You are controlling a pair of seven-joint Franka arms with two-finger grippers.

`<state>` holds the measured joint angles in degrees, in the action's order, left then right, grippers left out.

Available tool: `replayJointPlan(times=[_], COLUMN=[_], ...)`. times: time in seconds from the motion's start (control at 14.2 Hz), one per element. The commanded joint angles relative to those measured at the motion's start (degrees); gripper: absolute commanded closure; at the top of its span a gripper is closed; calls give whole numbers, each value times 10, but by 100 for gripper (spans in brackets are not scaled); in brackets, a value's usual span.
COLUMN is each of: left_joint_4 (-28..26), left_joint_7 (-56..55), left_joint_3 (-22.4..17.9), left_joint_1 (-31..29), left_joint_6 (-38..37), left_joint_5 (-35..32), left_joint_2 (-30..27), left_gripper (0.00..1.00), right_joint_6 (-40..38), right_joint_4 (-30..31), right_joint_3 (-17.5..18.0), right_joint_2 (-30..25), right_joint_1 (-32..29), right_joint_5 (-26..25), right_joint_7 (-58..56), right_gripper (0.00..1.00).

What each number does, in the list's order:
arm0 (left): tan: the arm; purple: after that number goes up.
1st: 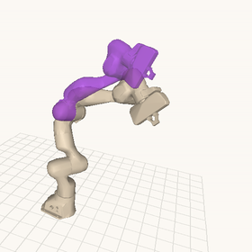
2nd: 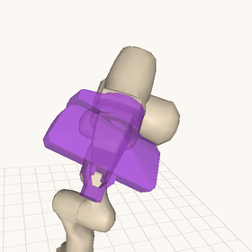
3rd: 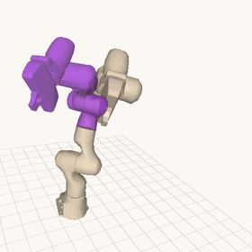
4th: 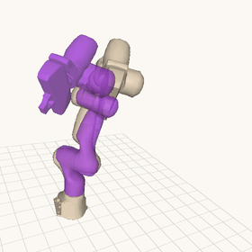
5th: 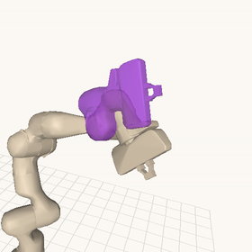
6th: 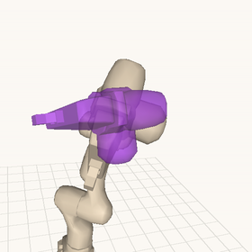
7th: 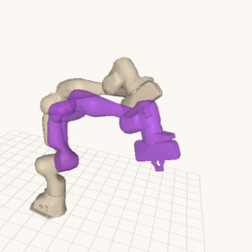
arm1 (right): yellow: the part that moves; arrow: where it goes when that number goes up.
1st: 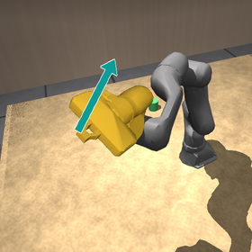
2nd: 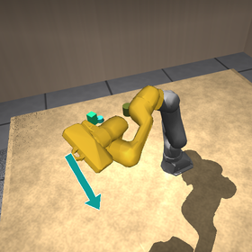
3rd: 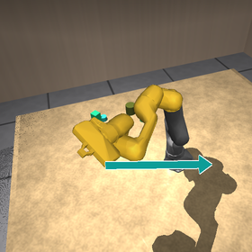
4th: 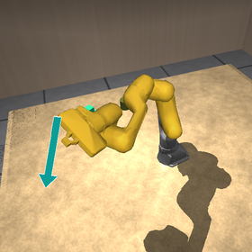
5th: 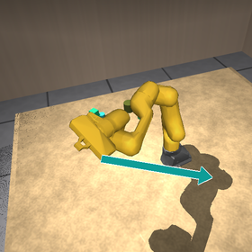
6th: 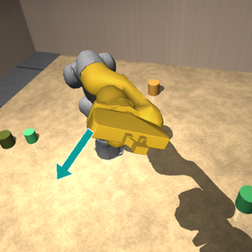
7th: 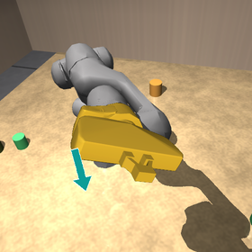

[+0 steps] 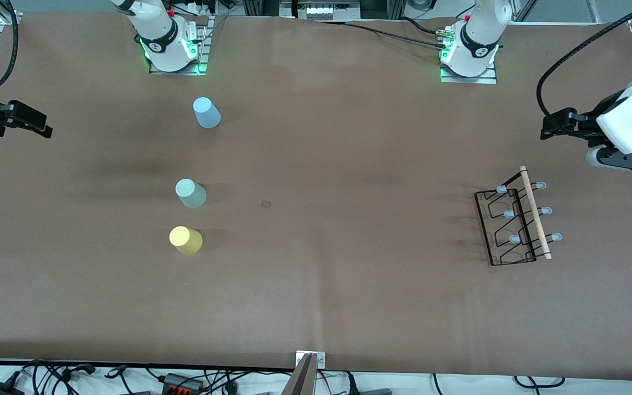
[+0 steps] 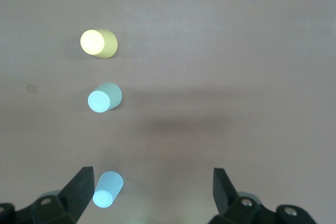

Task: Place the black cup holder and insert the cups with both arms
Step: 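Move the left gripper to the rack while the right gripper approaches the teal cup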

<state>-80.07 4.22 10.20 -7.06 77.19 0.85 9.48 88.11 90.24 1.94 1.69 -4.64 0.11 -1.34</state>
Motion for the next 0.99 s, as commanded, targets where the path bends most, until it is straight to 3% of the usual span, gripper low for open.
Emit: replayJointPlan(times=[0.0, 0.14, 0.42, 0.78, 0.92], left_joint_4=[-55, -117, -120, -114, -109], left_joint_7=[11, 11, 8, 3, 4], left_joint_3=[-52, -85, -85, -81, -79], left_joint_1=[17, 48, 49, 45, 47], left_joint_6=[30, 86, 91, 79, 58], left_joint_5=[32, 29, 25, 24, 26], left_joint_2=[-43, -86, -90, -80, -72], left_gripper=[0, 0, 0, 0, 0], right_joint_6=[-1, -2, -9, -62, -45], right_joint_4=[-8, -9, -6, -5, 23], right_joint_3=[1, 1, 0, 2, 2], right_joint_2=[2, 2, 7, 65, 70], right_joint_1=[-2, -1, -1, 2, 4], right_joint_5=[0, -1, 3, -3, -3], right_joint_7=[5, 5, 5, -3, 4], right_gripper=[0, 0, 0, 0, 0])
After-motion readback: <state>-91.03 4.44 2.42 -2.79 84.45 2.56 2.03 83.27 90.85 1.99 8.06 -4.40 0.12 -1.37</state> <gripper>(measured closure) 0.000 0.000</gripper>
